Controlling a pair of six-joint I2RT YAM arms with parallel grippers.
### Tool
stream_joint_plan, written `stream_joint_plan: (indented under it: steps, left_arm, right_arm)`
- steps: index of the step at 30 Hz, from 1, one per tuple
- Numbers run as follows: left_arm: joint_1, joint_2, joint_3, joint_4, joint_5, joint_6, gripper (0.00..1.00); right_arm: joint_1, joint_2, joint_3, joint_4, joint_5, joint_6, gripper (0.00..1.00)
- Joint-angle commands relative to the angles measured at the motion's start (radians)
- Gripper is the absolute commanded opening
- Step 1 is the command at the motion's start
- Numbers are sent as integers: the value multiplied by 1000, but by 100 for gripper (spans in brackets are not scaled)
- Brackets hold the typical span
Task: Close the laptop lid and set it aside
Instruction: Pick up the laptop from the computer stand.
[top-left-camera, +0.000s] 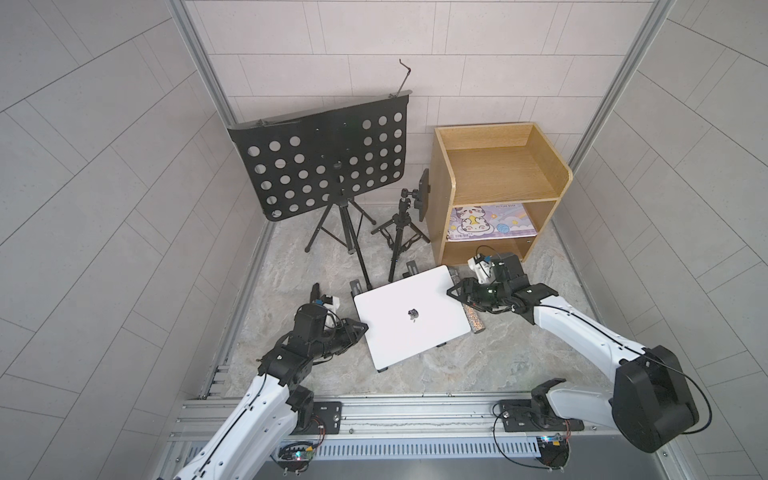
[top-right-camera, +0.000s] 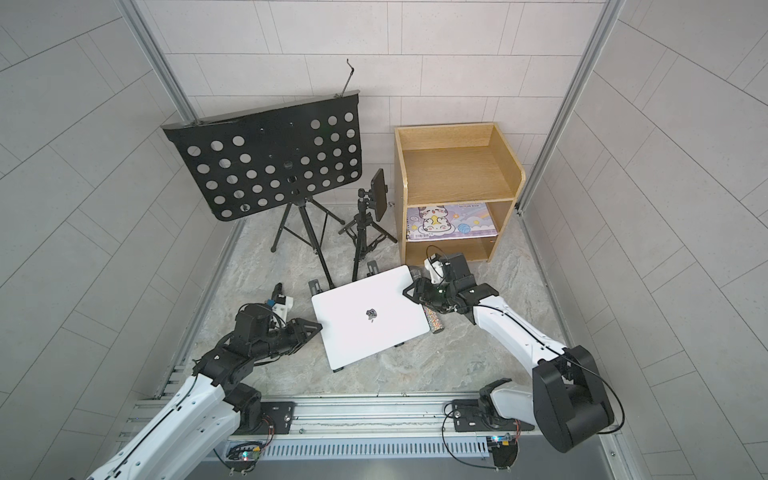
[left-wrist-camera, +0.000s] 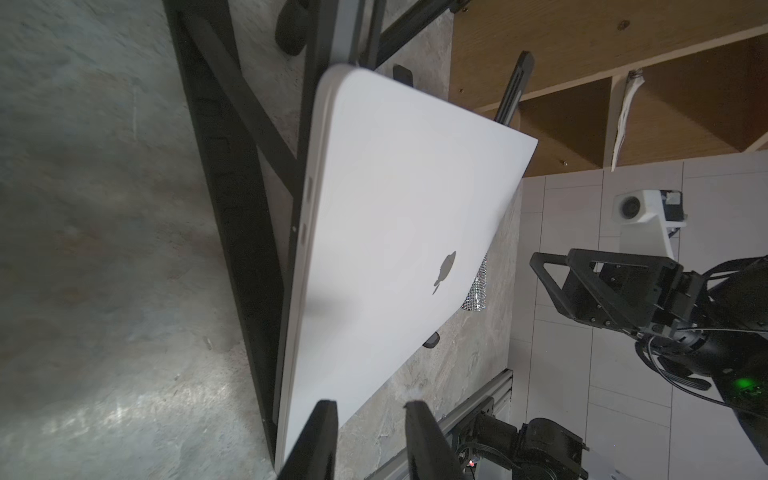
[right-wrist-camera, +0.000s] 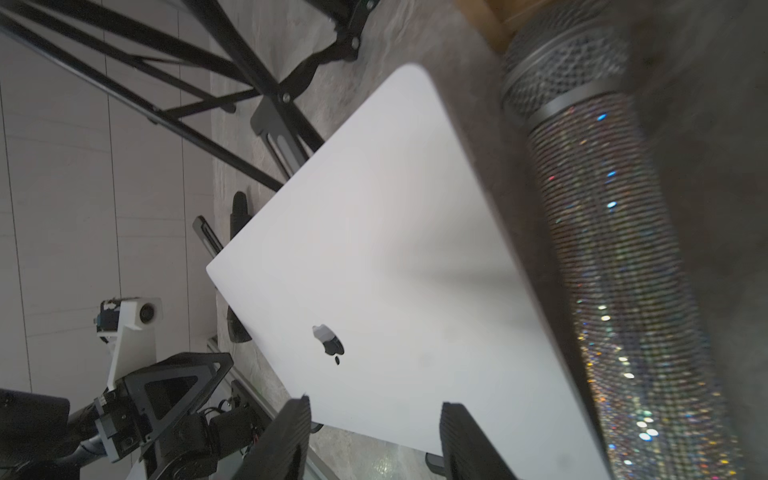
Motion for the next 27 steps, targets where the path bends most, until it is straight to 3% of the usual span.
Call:
stream_joint_plan:
  steps: [1,8,19,27]
  left_arm:
    - [25,54,41,-24,-19,68,35]
    - [56,233,108,25,46,114,35]
    - [62,287,105,28,31,114,32]
    - [62,304,107,19,24,114,32]
  right_arm:
    - [-25,54,11,-2,-51,-63,54]
    - [-90,197,90,19,-104,-128,53]
    - [-130,359,101,243,-319,-123,52]
    - [-137,412,110,260,-336,-148,51]
